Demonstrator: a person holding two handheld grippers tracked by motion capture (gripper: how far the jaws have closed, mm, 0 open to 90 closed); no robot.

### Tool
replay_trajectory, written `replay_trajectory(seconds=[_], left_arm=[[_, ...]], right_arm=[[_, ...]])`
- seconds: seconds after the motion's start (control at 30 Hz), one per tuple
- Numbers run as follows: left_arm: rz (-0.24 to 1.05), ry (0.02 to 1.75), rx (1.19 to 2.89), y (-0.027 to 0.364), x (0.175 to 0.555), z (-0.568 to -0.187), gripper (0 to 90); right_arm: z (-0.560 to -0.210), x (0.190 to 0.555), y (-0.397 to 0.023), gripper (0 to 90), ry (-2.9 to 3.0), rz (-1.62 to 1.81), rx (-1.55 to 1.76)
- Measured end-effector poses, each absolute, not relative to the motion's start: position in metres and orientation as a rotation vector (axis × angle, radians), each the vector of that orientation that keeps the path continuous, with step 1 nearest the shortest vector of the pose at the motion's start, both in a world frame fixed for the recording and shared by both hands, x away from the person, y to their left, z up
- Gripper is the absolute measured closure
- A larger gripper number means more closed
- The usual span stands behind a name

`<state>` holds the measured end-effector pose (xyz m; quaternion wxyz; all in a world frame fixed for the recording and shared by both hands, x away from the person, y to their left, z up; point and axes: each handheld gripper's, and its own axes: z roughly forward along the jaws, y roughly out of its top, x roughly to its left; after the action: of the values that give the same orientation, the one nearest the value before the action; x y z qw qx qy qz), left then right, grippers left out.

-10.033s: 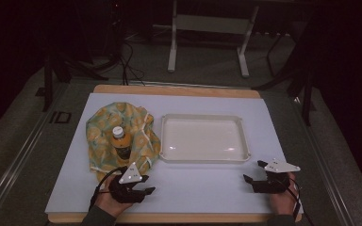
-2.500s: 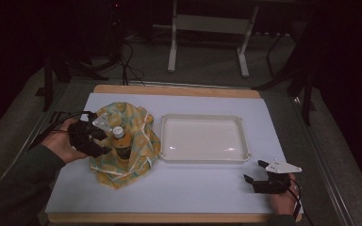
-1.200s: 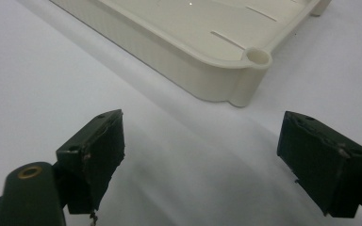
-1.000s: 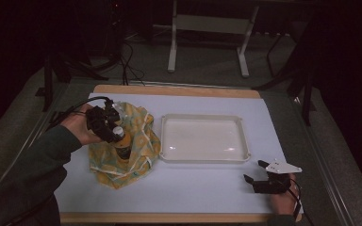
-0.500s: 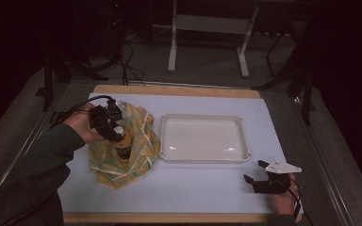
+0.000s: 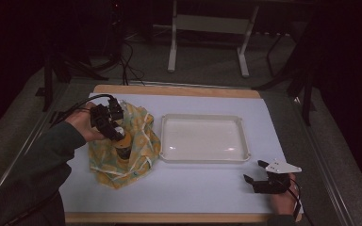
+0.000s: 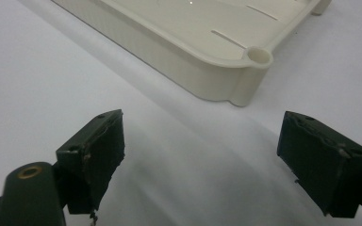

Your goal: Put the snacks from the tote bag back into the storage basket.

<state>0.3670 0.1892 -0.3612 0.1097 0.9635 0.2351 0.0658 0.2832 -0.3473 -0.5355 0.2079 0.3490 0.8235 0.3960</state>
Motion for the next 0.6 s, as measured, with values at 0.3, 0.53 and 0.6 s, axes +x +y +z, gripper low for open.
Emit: replay_trajectory(seconds=[0.3,0.53,0.6], left_arm=[[0.221,0.663,2.839,0.185,0.364,-0.346,59.1],[0.249,0.65,2.849,0.184,0.36,-0.334,59.1],[0.256,0.652,2.844,0.184,0.359,-0.332,59.1]], right_arm=[[-0.535,0.283,-0.348,15.1,2.291,1.105,0.973],[-0.535,0.283,-0.347,15.1,2.29,1.106,0.971],[-0.535,0.283,-0.347,15.1,2.289,1.107,0.971]])
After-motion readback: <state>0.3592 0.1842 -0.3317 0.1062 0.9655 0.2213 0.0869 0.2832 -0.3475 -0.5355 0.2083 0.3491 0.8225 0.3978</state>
